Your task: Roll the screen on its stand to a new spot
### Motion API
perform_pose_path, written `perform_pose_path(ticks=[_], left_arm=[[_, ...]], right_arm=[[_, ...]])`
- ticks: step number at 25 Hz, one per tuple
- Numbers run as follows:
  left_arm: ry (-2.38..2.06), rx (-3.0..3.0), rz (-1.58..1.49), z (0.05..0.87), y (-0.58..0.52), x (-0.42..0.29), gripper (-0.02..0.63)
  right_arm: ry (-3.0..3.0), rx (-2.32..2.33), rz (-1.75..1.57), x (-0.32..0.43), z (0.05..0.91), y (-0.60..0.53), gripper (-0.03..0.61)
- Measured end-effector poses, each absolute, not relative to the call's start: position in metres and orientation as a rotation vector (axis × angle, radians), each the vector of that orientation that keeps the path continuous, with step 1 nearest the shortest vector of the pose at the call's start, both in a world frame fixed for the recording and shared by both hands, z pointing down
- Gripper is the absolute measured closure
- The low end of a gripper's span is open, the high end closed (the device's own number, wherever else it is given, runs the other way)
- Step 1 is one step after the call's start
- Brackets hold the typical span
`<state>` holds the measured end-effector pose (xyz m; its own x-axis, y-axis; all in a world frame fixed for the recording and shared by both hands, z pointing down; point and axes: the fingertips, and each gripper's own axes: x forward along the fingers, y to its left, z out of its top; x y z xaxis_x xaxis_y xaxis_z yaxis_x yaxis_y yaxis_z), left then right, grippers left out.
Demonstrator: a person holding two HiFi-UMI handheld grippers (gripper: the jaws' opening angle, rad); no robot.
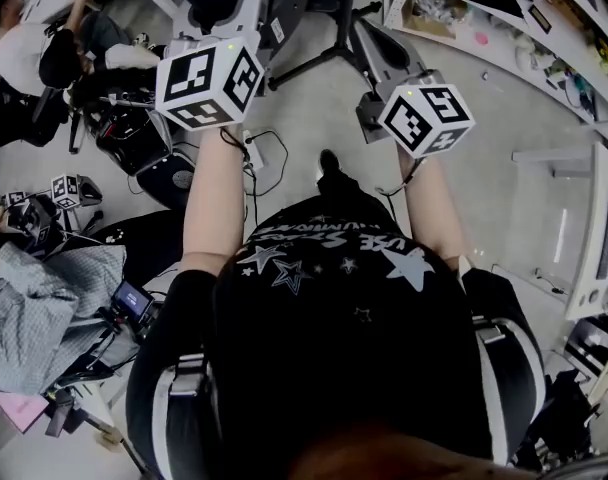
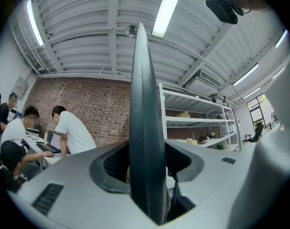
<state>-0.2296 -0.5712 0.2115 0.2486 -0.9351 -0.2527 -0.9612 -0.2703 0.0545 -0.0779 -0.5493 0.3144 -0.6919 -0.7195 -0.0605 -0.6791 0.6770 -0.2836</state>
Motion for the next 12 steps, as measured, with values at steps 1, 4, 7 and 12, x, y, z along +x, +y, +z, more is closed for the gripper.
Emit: perform_pose_path(ticks=[1, 4, 7, 12], left_arm=[[1.822, -2.396, 0.361, 0.212, -0.567, -0.228, 0.388], [1.811, -2.405, 0.371, 0.213, -0.552, -0.224, 0.388], [1.803, -2.408, 0.385, 0.213, -0.536, -0.219, 0.388], [1.805, -2.39, 0.419, 0.213, -0.509, -0.214, 0.388]], right_arm=[[2.721, -1.146, -0.353, -0.078, 0.313, -0.543, 0.572], [2.711, -1.152, -0.333, -0.077, 0.307, -0.527, 0.572], [2.699, -1.166, -0.318, -0.074, 0.304, -0.511, 0.572], [2.696, -1.203, -0.317, -0.067, 0.31, -0.477, 0.572]])
